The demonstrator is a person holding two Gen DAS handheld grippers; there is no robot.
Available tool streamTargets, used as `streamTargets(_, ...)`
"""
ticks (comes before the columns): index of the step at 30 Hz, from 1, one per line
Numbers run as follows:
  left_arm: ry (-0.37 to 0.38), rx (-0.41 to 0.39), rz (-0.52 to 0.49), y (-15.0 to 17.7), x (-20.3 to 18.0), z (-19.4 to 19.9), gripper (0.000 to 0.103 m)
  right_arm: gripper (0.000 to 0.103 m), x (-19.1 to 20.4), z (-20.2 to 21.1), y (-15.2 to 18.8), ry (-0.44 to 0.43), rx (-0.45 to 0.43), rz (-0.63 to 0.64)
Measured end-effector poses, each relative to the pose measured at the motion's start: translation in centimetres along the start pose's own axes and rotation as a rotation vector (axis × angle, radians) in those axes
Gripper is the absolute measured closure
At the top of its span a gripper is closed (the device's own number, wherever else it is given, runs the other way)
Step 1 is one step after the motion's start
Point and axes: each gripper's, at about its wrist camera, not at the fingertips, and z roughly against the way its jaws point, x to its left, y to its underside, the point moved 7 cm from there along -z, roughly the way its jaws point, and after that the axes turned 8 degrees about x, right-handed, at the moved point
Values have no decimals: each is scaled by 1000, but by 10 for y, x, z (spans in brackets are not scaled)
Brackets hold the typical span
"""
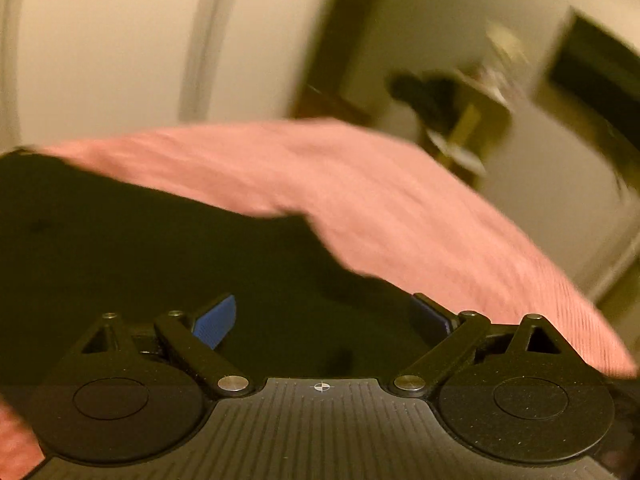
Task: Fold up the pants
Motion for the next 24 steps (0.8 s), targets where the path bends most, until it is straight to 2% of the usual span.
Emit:
streamTargets(2,17,-3,-69,6,-33,-30,6,66,26,-22,16,0,0,182)
streamTargets(3,11,-10,-116,11,-43,-44,6,66,29,-37,29,40,44,257)
streamTargets(4,-22,14,-162,20,-51,-60,6,65,32,-39,40,52,38,291)
streamTargets(5,-79,67,-191,30,-50,-78,7,65,29,-38,43,50,-4,318)
streamTargets(6,-106,68,-220,36,-49,-88,4,64,27,-38,42,42,-6,326)
streamTargets(8,-112,12,-260,37,-47,-86,1,63,22,-41,41,21,-5,271)
streamTargets(11,-108,-15,-209,34,-34,-85,0,62,18,-43,42,-9,-14,227)
streamTargets(14,-107,-24,-205,34,-32,-83,1,62,16,-44,44,-32,-25,208)
streamTargets(17,-148,-17,-221,36,-37,-77,0,61,16,-51,40,-43,-18,195)
streamTargets(18,-151,-20,-219,38,-38,-70,0,62,15,-49,39,-27,-10,206)
streamTargets(20,-97,-35,-246,41,-51,-58,0,60,8,-39,38,42,2,230)
streamTargets(22,-49,-72,-279,42,-62,-43,0,57,-12,-30,37,106,4,202)
streamTargets(24,-61,-79,-289,42,-61,-45,0,54,-42,-27,36,193,9,141)
